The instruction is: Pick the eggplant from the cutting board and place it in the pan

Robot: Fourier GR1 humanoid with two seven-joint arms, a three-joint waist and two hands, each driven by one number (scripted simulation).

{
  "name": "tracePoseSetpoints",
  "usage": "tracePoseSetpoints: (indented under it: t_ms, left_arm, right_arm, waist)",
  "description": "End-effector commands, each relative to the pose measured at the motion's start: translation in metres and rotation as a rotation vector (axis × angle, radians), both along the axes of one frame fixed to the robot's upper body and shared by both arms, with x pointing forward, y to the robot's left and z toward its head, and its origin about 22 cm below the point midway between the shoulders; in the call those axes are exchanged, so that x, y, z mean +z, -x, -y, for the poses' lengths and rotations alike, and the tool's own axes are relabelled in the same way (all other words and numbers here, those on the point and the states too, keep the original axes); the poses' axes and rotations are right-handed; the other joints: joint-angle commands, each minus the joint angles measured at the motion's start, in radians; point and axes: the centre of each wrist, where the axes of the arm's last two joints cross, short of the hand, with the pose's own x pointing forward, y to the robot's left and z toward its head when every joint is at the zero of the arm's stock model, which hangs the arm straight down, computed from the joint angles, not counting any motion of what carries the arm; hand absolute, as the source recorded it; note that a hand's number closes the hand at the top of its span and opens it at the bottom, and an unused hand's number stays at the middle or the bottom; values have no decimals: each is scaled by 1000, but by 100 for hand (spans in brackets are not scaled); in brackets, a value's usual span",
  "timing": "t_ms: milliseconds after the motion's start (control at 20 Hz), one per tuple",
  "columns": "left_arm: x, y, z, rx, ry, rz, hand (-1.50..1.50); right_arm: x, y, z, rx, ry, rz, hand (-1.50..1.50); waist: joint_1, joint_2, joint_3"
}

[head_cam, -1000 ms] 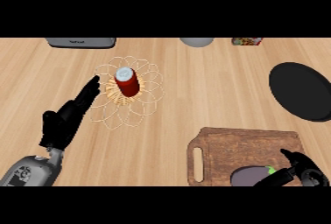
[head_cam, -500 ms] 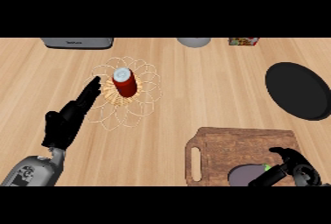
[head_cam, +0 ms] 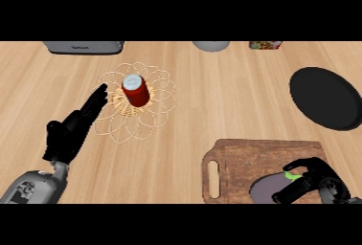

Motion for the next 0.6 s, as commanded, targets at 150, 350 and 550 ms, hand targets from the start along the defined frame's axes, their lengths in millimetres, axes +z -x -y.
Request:
tracePoseSetpoints:
  t_ms: [150, 350, 550]
  left_arm:
    - [-3, 4, 13, -31, 18, -4, 0]
    - [-2, -4, 4, -7, 10, -8, 0]
    - [-11, 6, -7, 29, 5, -5, 0]
  right_arm:
    - [25, 4, -43, 431, 195, 344, 150]
    - [59, 8, -80, 753, 287, 685, 150]
    - [76, 19, -71, 758, 461, 946, 150]
  waist:
    - [16, 3, 22]
    - [15, 0, 20]
    - [-13, -3, 21]
